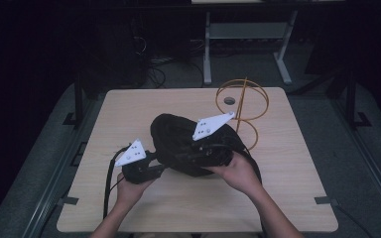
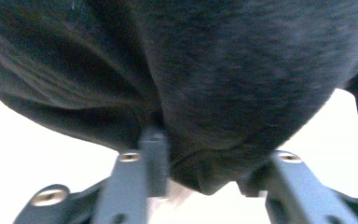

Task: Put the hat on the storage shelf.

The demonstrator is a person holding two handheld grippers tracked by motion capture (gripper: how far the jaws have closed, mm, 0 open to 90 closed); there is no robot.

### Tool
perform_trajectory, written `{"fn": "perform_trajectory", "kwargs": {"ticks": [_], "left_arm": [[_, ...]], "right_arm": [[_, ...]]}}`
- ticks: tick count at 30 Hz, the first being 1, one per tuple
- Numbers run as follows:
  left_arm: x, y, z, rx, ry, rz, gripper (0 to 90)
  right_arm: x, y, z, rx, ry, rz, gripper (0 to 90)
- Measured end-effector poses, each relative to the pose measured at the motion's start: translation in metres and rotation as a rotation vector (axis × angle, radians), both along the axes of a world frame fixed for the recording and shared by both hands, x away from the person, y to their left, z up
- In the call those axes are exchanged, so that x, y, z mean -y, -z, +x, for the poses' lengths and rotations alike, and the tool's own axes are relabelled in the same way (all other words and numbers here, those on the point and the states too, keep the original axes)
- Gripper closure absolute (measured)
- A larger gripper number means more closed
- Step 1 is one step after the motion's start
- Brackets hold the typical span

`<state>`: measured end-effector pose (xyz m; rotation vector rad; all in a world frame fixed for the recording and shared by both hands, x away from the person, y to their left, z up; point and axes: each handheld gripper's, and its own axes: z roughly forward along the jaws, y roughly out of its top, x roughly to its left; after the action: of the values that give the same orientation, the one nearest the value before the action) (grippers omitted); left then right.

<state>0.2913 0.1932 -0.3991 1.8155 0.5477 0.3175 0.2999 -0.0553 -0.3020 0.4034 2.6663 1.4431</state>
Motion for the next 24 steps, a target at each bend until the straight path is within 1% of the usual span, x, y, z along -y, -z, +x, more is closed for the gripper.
{"fn": "perform_trajectory", "kwargs": {"ticks": [1,2,3,4,6,8,11,13,14,15,17,20,21,22,24], "left_arm": [[0.001,-0.001,-0.001,0.015,0.001,0.002,71.1],[0.001,-0.001,-0.002,0.02,0.003,0.003,75.5],[0.001,-0.001,-0.003,0.026,0.006,0.008,79.6],[0.0,-0.002,-0.003,0.028,0.007,0.012,82.4],[0.0,-0.003,-0.004,0.028,0.005,0.019,84.6],[-0.001,-0.008,-0.005,0.036,0.004,0.036,85.4],[-0.002,-0.012,-0.006,0.038,0.002,0.042,85.4],[-0.003,-0.018,-0.006,0.047,-0.005,0.045,85.4],[-0.003,-0.023,-0.006,0.05,-0.009,0.042,85.5],[-0.003,-0.023,-0.006,0.05,-0.009,0.042,85.6],[-0.003,-0.03,-0.006,0.056,-0.014,0.047,85.9],[-0.004,-0.038,-0.003,0.058,-0.016,0.036,86.0],[-0.006,-0.043,-0.002,0.047,-0.01,0.023,86.0],[-0.006,-0.046,-0.001,0.038,-0.012,0.006,86.1],[-0.007,-0.052,0.001,0.042,-0.016,0.013,86.3]], "right_arm": [[0.0,0.0,0.0,0.0,0.0,0.0,76.2],[0.001,0.001,0.0,0.006,-0.001,0.0,76.2],[0.002,0.002,0.0,-0.001,0.003,0.006,76.2],[0.003,0.003,0.0,-0.004,0.004,0.008,76.2],[0.004,0.005,0.0,-0.012,0.006,0.017,76.1],[0.006,0.005,0.001,-0.02,0.005,0.024,75.5],[0.008,0.005,0.001,-0.026,0.007,0.035,74.7],[0.011,0.003,0.002,-0.031,0.017,0.052,73.4],[0.012,0.003,0.003,-0.032,0.018,0.055,72.8],[0.013,0.003,0.003,-0.035,0.02,0.054,72.1],[0.016,0.003,0.004,-0.038,0.029,0.055,70.6],[0.018,0.003,0.005,-0.043,0.035,0.064,68.9],[0.019,0.002,0.004,-0.055,0.042,0.066,68.2],[0.02,0.003,0.004,-0.053,0.038,0.071,67.6],[0.02,0.004,0.004,-0.05,0.031,0.08,67.5]]}}
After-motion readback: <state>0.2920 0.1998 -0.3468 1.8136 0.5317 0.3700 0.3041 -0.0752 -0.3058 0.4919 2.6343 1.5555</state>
